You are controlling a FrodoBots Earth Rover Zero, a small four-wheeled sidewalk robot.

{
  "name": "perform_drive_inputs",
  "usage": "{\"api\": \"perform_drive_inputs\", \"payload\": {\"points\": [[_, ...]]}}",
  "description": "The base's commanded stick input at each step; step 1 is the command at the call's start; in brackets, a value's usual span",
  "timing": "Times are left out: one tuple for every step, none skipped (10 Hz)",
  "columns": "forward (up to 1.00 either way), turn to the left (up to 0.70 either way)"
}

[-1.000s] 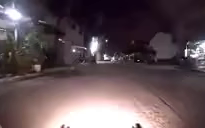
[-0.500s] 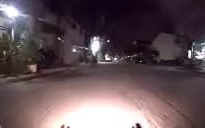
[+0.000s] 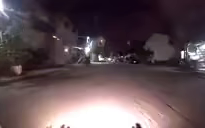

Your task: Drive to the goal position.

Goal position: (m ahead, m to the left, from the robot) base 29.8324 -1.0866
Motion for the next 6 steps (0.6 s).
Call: {"api": "perform_drive_inputs", "payload": {"points": [[0.85,0.00],[0.85,0.00],[0.85,0.00],[0.85,0.00],[0.85,0.00],[0.85,0.00]]}}
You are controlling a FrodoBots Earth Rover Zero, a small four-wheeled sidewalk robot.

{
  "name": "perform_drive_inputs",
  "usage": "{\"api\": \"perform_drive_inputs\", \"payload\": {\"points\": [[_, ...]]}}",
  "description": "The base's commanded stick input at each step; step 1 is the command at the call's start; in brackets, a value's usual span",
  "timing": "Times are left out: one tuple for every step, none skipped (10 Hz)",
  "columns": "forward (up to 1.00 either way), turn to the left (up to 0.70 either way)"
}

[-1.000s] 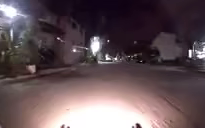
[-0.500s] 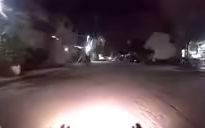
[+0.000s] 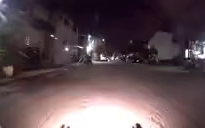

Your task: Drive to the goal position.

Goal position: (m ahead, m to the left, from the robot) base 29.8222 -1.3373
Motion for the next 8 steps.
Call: {"api": "perform_drive_inputs", "payload": {"points": [[0.85,0.00],[0.85,0.00],[0.85,0.00],[0.85,0.00],[0.85,0.00],[0.85,0.00],[0.85,0.00],[0.85,0.00]]}}
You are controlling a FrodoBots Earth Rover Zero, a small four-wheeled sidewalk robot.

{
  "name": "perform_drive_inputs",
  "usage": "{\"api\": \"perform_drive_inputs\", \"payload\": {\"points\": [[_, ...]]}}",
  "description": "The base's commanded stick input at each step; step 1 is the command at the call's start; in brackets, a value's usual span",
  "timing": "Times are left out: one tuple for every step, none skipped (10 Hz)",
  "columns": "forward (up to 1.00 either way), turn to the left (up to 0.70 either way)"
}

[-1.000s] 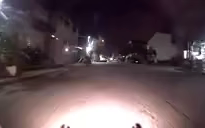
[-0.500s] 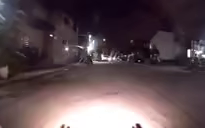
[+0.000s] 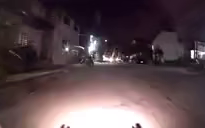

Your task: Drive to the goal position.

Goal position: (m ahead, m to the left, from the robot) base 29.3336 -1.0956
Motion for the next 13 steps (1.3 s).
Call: {"api": "perform_drive_inputs", "payload": {"points": [[0.85,0.00],[0.85,0.00],[0.85,0.00],[0.85,0.00],[0.85,0.00],[0.85,0.00],[0.85,0.00],[0.85,0.00],[0.85,0.00],[0.85,-0.06],[0.85,-0.34],[0.85,-0.34],[0.85,-0.34]]}}
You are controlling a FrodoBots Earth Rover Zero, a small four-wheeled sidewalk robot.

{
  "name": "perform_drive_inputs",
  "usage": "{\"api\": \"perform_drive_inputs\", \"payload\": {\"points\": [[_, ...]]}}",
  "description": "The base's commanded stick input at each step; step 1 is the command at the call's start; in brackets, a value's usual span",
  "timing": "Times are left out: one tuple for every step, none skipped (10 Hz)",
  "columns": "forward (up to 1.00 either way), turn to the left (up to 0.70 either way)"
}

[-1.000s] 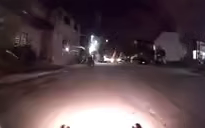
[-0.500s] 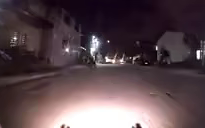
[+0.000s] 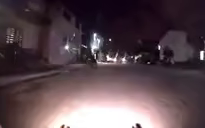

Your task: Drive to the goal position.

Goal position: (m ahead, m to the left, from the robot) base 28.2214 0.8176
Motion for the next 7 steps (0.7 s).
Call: {"api": "perform_drive_inputs", "payload": {"points": [[0.85,-0.34],[0.85,-0.24],[0.85,0.00],[0.85,0.00],[0.85,0.00],[0.85,0.00],[0.85,0.00]]}}
